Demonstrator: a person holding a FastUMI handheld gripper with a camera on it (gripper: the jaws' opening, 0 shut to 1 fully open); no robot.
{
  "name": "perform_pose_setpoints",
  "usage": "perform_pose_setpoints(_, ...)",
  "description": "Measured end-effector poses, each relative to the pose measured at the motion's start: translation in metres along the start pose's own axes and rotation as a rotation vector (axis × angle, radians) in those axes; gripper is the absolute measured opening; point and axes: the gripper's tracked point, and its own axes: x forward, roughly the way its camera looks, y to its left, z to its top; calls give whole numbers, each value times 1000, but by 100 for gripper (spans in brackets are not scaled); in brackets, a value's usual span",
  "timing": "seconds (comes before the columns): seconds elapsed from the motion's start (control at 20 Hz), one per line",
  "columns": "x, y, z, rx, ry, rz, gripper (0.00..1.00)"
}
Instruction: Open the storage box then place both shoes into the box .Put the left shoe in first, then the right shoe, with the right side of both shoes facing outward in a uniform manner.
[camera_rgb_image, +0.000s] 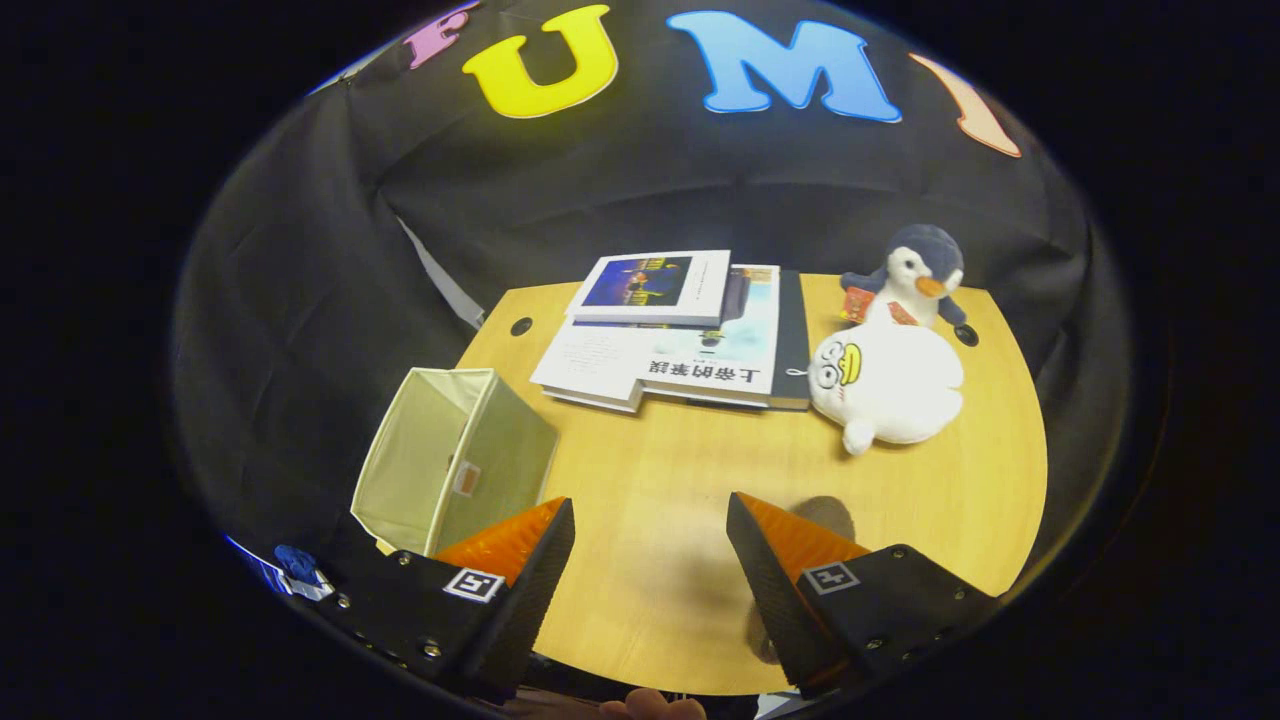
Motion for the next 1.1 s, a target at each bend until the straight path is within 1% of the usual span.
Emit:
perform_pose_setpoints(0.25, -6, -50, -10, 49, -29, -37, 93)
perform_pose_setpoints(0.55, -11, -100, -39, 98, -7, -85, 93)
perform_pose_setpoints(0.8, -10, -127, -67, 116, 33, -102, 93)
perform_pose_setpoints(0.9, -6, -140, -83, 118, 67, -126, 93)
perform_pose_setpoints(1.1, 3, -154, -116, 127, 143, -138, 93)
